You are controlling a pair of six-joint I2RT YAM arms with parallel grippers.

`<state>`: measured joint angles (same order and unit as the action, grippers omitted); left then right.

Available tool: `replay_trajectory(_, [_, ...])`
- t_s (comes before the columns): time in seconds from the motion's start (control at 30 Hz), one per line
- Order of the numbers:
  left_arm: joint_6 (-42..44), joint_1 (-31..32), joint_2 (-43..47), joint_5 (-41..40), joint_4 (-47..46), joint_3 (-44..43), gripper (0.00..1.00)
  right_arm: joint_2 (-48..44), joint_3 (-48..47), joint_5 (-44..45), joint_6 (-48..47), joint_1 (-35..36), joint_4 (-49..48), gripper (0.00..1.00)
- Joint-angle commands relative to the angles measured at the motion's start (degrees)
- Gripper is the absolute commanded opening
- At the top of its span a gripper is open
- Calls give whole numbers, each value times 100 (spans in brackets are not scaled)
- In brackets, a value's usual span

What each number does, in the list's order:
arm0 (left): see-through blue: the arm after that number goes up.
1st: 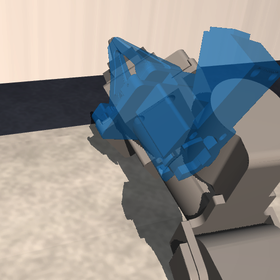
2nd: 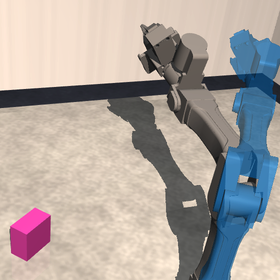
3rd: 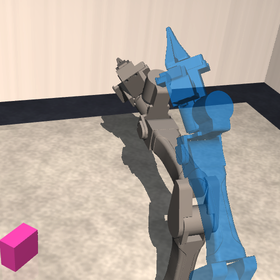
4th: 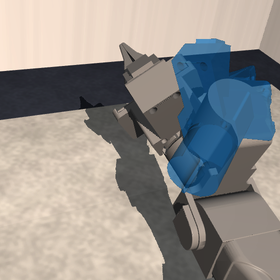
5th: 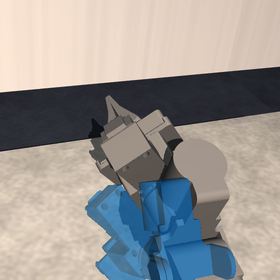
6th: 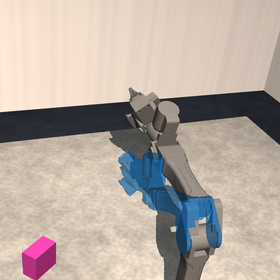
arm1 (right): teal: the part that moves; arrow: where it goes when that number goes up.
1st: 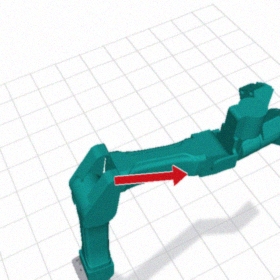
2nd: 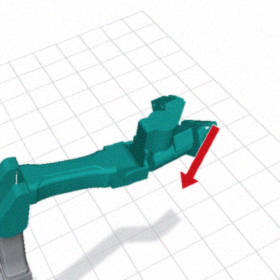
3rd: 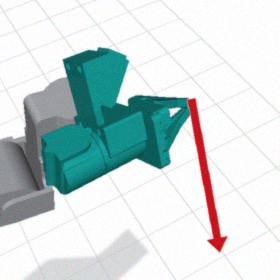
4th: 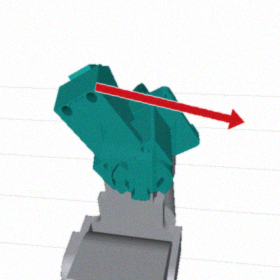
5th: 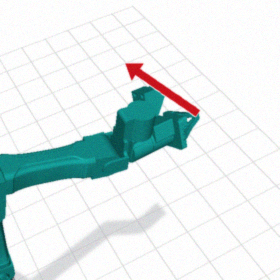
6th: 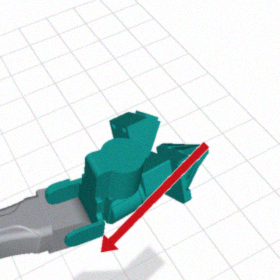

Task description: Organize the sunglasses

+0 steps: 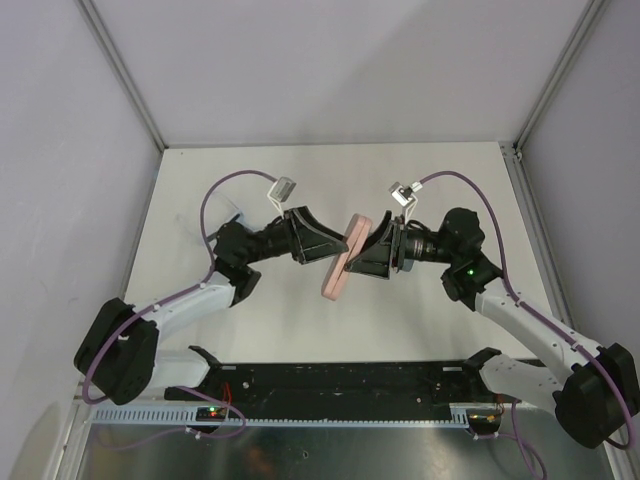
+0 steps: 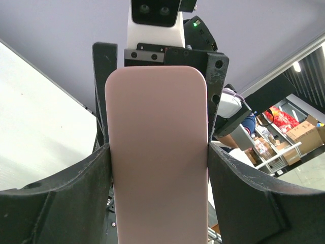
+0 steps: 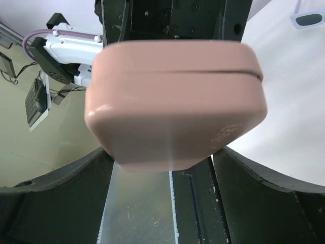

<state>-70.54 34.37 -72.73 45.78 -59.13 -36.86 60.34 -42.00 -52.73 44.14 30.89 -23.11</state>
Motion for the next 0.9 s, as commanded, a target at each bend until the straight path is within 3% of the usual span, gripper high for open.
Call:
replay_trajectory(0.0, [-65, 150, -12, 67, -467, 97, 32, 11, 8, 370, -24, -79, -144, 85])
replay_trajectory(0.07, [-63, 178, -48, 42, -467, 174, 32, 19, 14, 382, -21, -85, -148, 83])
replay_trajectory(0.2, [-15, 214, -32, 6, -466, 271, 32, 37, 36, 319, 49, -108, -215, 60])
replay_trajectory(0.4, [57, 217, -17, -4, -467, 255, 33, -28, 101, 317, 64, -243, -16, 54])
replay_trajectory(0.6, [404, 206, -68, -126, -176, 435, 32, 0, 105, 494, -141, -524, 792, 44])
replay_trajectory(0.87, [1684, 234, -16, -838, 1585, 526, 31, 603, 106, 1399, -847, -684, 2352, 34])
